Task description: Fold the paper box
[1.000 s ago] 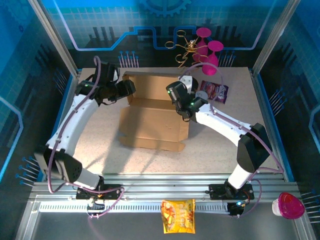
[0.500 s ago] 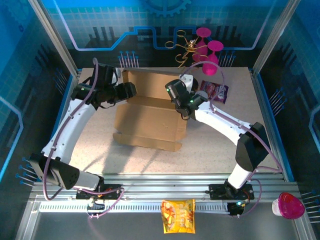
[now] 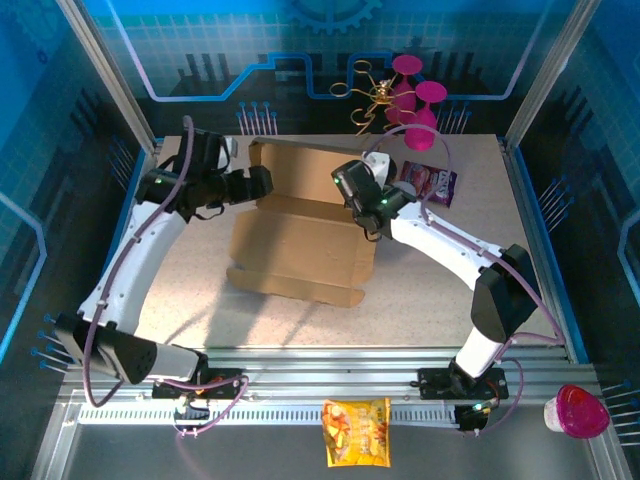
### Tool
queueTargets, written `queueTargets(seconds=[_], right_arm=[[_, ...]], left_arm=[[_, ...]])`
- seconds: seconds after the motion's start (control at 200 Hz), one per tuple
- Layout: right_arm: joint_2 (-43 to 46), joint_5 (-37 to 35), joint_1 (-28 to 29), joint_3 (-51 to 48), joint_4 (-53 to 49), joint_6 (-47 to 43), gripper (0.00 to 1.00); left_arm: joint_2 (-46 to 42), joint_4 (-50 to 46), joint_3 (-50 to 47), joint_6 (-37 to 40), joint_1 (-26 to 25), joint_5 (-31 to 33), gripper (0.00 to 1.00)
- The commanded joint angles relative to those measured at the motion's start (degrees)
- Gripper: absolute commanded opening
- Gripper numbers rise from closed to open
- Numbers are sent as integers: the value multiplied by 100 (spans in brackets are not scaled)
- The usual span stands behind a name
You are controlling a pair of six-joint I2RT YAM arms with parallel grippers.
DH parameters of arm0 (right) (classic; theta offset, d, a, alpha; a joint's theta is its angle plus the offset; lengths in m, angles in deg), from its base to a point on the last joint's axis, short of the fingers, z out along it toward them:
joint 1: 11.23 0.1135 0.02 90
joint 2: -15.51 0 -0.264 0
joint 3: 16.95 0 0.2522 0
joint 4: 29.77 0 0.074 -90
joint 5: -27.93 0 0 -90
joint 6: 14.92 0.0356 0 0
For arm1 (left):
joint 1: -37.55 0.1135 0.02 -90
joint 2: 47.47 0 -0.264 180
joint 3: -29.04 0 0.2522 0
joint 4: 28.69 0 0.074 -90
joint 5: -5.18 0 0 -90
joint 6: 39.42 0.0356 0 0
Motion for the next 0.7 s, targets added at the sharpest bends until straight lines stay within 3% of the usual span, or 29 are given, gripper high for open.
queueTargets(seconds=[0.0,0.135,0.345,0.515,0.695], right_arm=[[-21,113,-157,336,-232,645,0],[-107,413,-303,518,-616,1532,0],[-269,822,-387,877,-1218,2673,0],[-383,945,-392,1105,-1572,3083,0],[-428,1067,-397,1089,-1708,3365,0]], left_arm=[[-492,327,-131,-1117,255,-349,88],[-751,366,-829,-2469,504,-1135,81],[-1890,1692,-3049,-4029,504,-1703,78],[-2257,2154,-3847,-4308,499,-1905,79],[-2196,1309,-3629,-3722,478,-1560,80]])
